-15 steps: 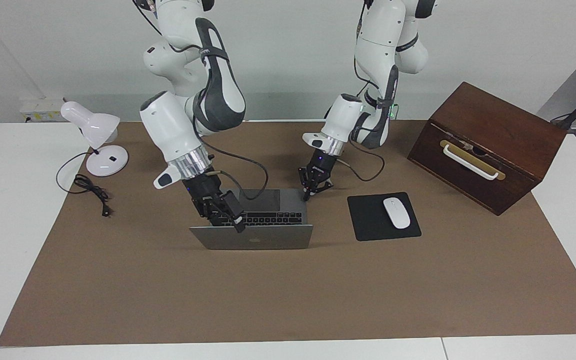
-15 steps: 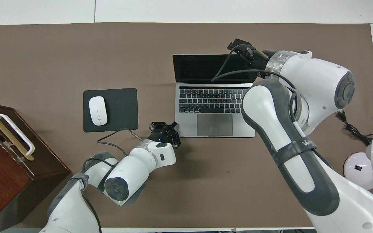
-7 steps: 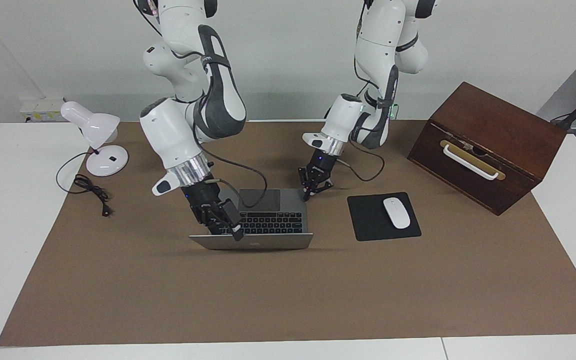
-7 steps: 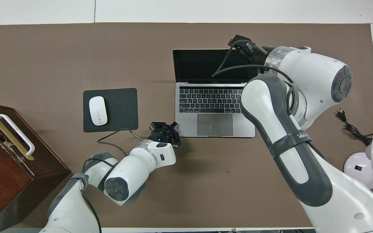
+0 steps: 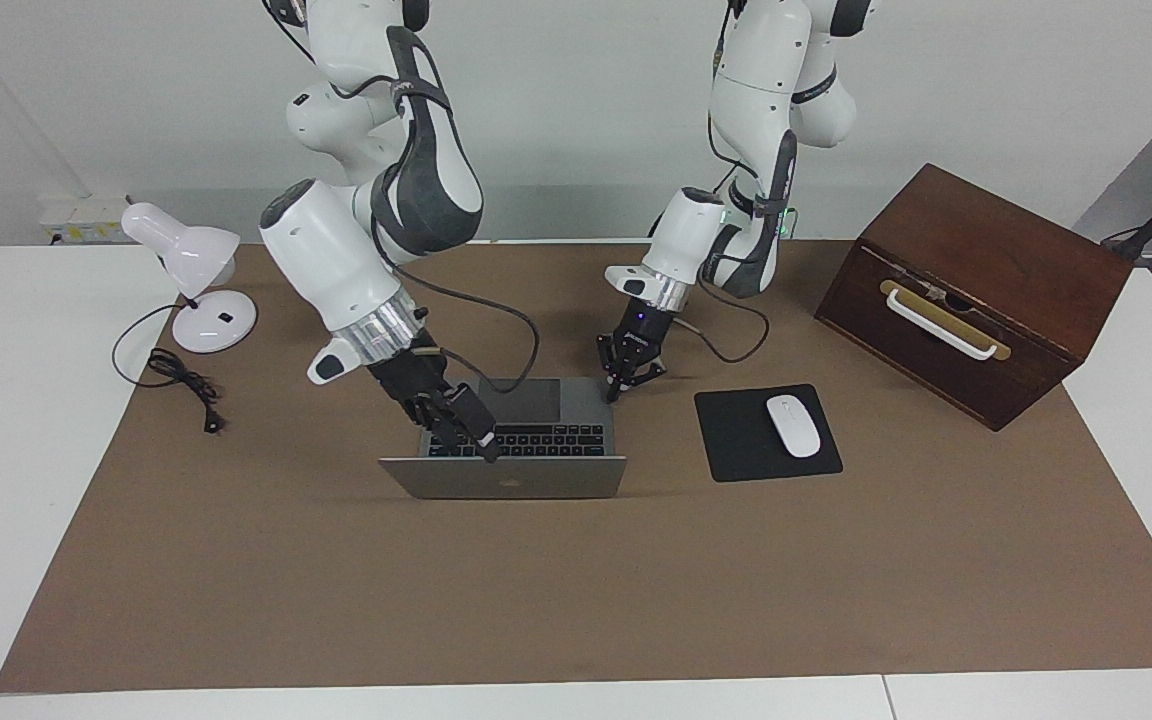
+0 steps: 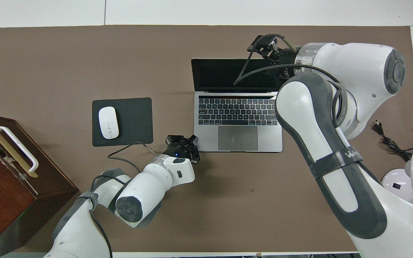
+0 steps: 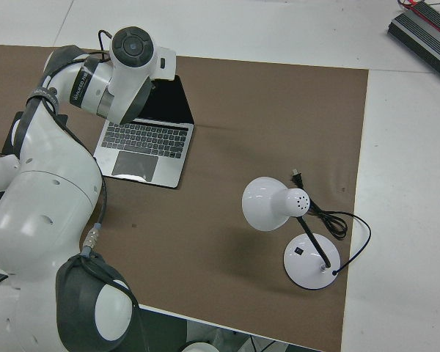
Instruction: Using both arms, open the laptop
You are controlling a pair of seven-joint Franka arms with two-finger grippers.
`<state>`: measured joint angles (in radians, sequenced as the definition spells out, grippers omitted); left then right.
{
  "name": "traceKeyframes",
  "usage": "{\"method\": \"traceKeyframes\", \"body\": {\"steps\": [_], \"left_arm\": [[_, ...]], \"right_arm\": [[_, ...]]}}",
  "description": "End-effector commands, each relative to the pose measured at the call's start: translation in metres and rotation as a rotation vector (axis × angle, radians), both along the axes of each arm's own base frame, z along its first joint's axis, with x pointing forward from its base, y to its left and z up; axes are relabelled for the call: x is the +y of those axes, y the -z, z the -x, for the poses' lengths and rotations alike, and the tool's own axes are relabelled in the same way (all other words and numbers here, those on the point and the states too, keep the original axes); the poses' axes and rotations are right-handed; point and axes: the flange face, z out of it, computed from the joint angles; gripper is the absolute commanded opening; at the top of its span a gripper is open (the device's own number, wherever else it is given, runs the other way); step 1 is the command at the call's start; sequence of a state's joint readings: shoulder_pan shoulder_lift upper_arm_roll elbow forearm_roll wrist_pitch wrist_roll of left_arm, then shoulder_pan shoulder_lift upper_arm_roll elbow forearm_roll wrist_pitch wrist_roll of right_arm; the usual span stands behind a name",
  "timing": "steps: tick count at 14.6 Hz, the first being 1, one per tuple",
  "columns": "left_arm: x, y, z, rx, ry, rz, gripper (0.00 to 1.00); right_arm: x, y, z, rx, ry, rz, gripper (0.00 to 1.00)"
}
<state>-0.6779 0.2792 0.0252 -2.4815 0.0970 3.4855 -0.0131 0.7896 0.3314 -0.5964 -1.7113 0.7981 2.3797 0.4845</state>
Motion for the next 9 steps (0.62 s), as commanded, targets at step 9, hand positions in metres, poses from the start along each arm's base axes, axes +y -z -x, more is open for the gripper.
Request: {"method": "traceKeyframes", "body": {"steps": [9], "left_arm": [[0.014,-0.023,-0.013,-0.032,-0.055,0.051,0.0]], "right_arm": [[-0.044,-0.104,0.055,0.154,-0.074,0.056,1.0]]}}
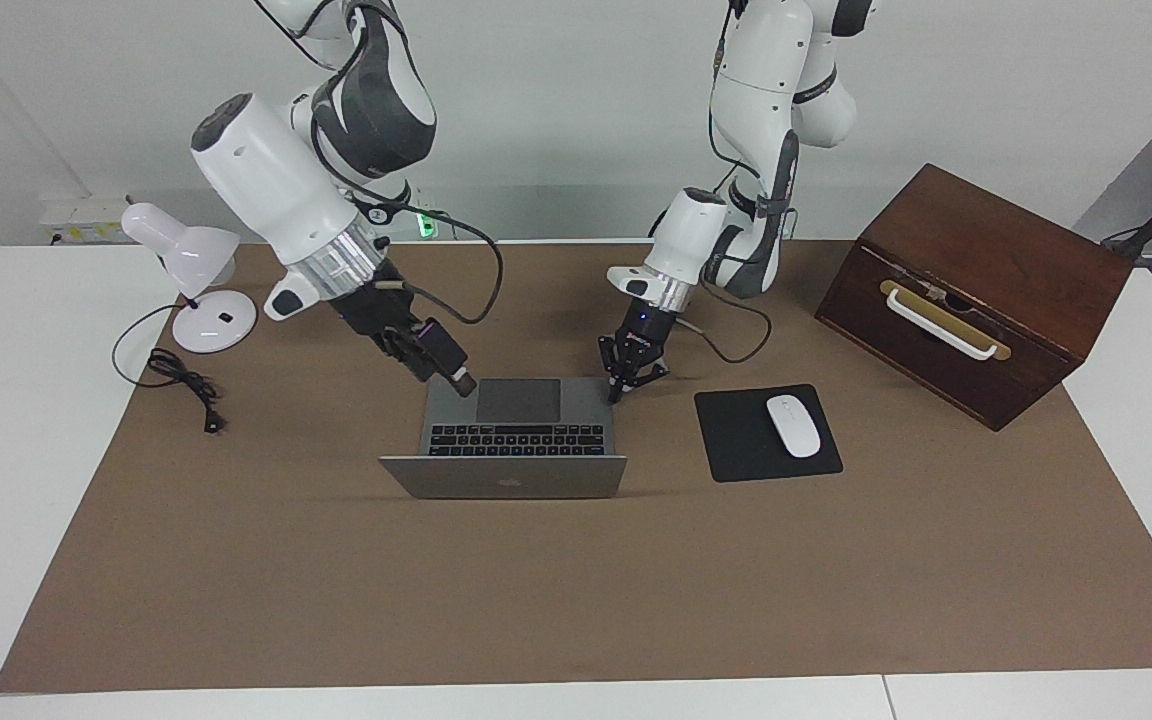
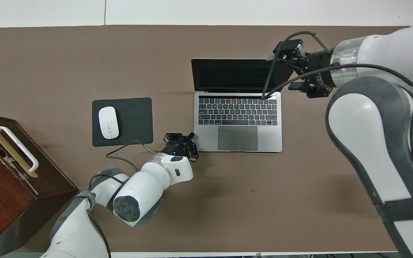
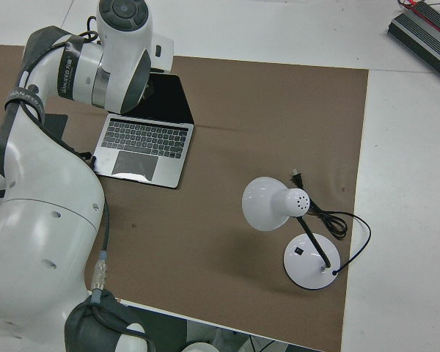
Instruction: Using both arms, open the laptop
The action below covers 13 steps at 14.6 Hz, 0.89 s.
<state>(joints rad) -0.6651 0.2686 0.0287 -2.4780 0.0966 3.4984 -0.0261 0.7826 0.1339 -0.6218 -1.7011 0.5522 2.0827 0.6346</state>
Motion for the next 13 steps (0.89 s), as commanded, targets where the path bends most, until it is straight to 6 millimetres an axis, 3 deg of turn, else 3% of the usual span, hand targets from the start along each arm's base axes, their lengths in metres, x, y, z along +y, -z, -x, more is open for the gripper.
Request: {"method": "traceKeyframes", "body": {"steps": [1,6,9,13], "left_arm": [[0.01,-0.02,-0.008,-0.021,-0.039,0.039,0.0],[0.027,-0.036,-0.022,-0.037,-0.089,0.06,0.0],[0.044,-0.04,-0.039,-0.011,-0.129,0.024,0.0],[0.066,-0.042,-0.058,0.0,-0.176,0.005,0.0]], "right_arm": [[-0.022,-0.026,0.015,0.016,-0.018,0.027,1.0],[-0.041,-0.067,0.024,-0.062,-0.198,0.19,1.0],[-0.062,-0.077,0.025,-0.102,-0.314,0.295,1.0],[-0.102,-0.075,0.027,-0.081,-0.445,0.414,1.0]]}}
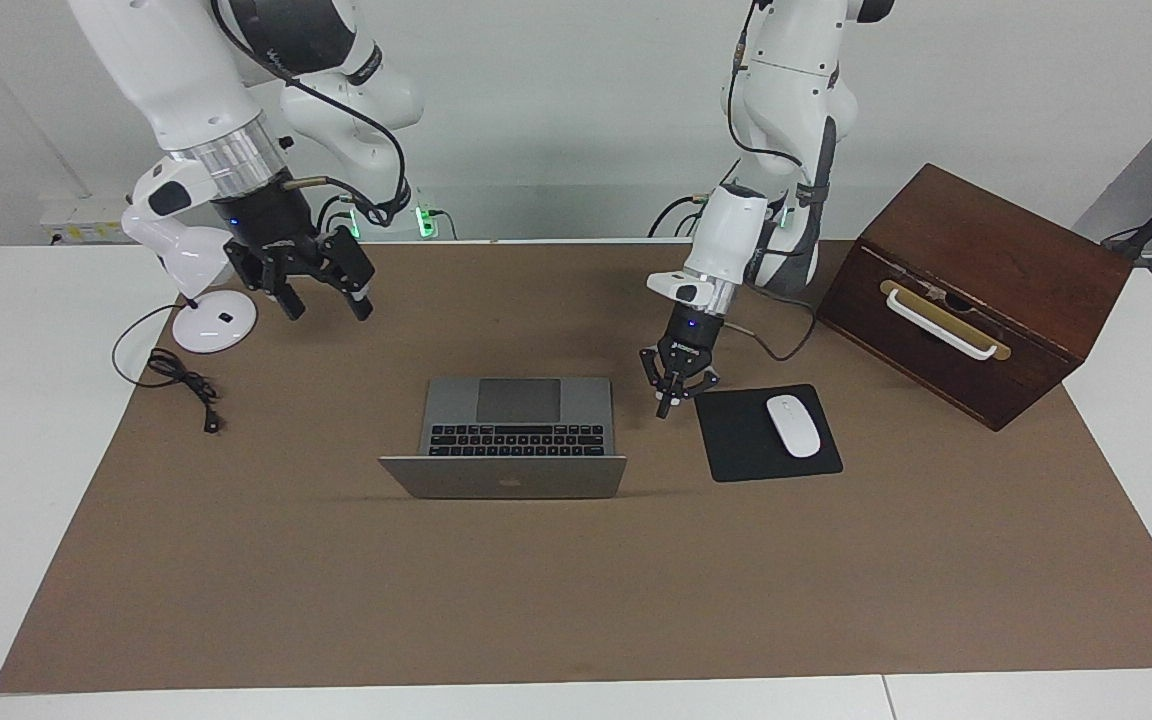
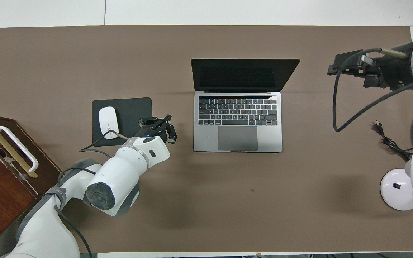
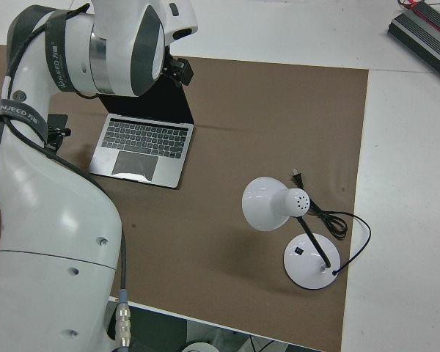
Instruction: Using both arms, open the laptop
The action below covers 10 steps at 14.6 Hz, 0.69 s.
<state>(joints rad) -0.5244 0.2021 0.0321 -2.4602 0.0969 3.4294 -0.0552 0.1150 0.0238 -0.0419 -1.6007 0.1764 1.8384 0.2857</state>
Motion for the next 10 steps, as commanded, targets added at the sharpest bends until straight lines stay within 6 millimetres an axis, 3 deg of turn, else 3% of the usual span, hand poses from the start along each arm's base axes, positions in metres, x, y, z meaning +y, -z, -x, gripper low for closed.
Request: {"method": "traceKeyframes", "body": {"steps": [1,5,7,10], "left_arm": [[0.004,-0.014,-0.016,0.024,-0.012,-0.03,0.0],[-0.013,-0.053,-0.054,0.144,-0.033,-0.126,0.0],[-0.014,-0.066,-0.058,0.161,-0.039,-0.139,0.0],[-0.012,-0.085,-0.061,0.204,-0.057,-0.162,0.0]], "right_arm": [[-0.018,-0.01,0.005,0.011,-0.091,0.09,1.0],[-0.029,-0.03,0.025,0.062,-0.187,0.197,1.0],[-0.04,-0.03,0.035,0.112,-0.199,0.202,1.0],[-0.052,-0.02,0.033,0.14,-0.2,0.207,1.0]]}}
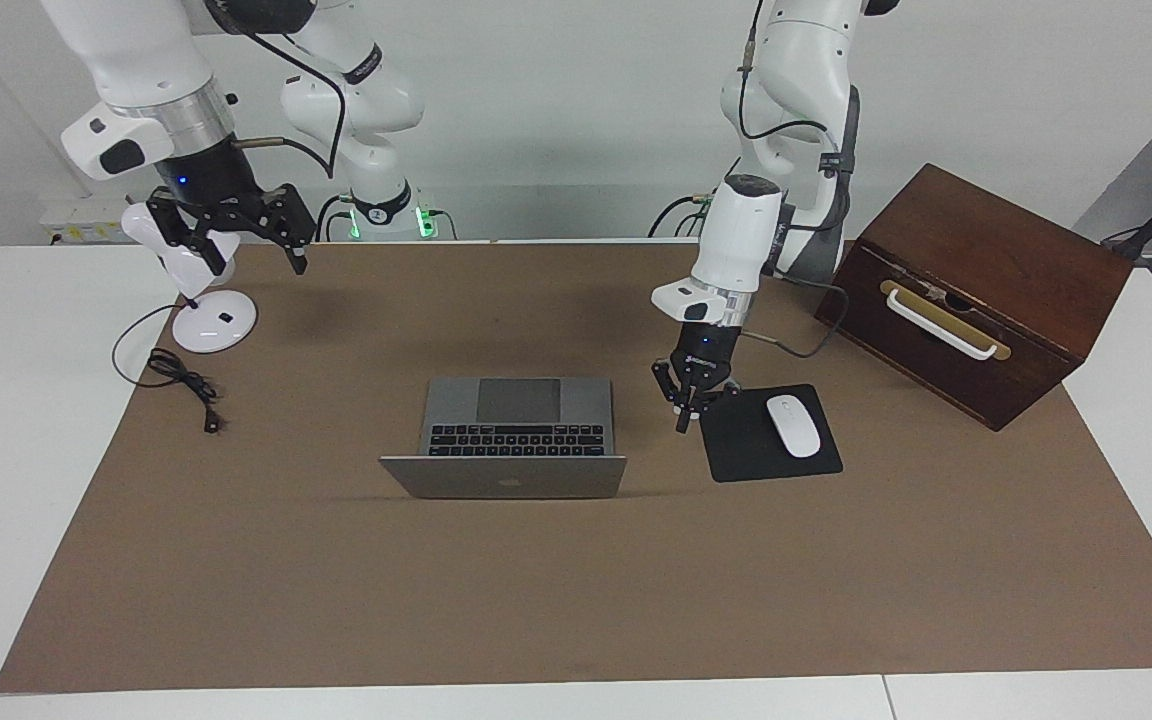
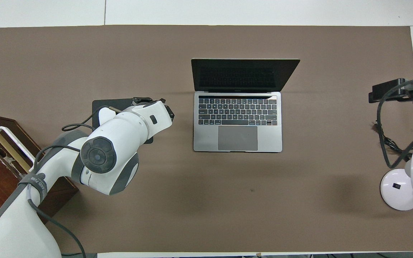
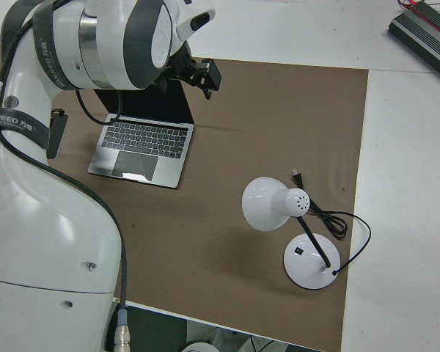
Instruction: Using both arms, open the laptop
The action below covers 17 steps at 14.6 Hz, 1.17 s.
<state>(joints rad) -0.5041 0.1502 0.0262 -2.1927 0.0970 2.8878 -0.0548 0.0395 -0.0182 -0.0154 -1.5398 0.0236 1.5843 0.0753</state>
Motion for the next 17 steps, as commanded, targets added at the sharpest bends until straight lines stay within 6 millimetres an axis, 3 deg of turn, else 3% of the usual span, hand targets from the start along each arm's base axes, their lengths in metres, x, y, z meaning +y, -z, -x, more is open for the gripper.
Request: {"method": "traceKeyframes", "body": {"steps": [1,7,9,12,13,14,15,16,17], "left_arm": [[0.003,-0.026,-0.004,0.047,-0.016,-0.036,0.0],[0.019,-0.09,0.001,0.141,-0.066,-0.065,0.0],[0.041,-0.115,-0.008,0.206,-0.124,-0.08,0.0],[0.055,-0.153,-0.009,0.303,-0.158,-0.127,0.0],[0.074,-0.162,-0.011,0.305,-0.191,-0.121,0.0],[0.088,-0.168,-0.011,0.317,-0.213,-0.122,0.12],[0.098,-0.171,-0.008,0.336,-0.23,-0.126,0.38],[0.108,-0.177,-0.006,0.348,-0.251,-0.123,0.82],[0.118,-0.182,-0.004,0.359,-0.267,-0.124,1.0]], "right_arm": [[-0.014,0.006,-0.001,0.018,-0.01,0.024,1.0],[-0.023,0.015,-0.005,0.033,-0.036,0.037,1.0],[-0.026,0.017,-0.003,0.036,-0.026,0.035,1.0],[-0.028,0.01,0.006,0.048,-0.009,0.029,1.0],[-0.027,0.011,0.009,0.069,-0.008,0.019,1.0],[-0.029,0.01,0.011,0.07,0.005,0.017,1.0],[-0.031,0.01,0.011,0.065,0.016,0.015,1.0],[-0.031,0.011,0.012,0.073,0.017,0.015,1.0],[-0.031,0.009,0.016,0.082,0.017,0.017,1.0]]}}
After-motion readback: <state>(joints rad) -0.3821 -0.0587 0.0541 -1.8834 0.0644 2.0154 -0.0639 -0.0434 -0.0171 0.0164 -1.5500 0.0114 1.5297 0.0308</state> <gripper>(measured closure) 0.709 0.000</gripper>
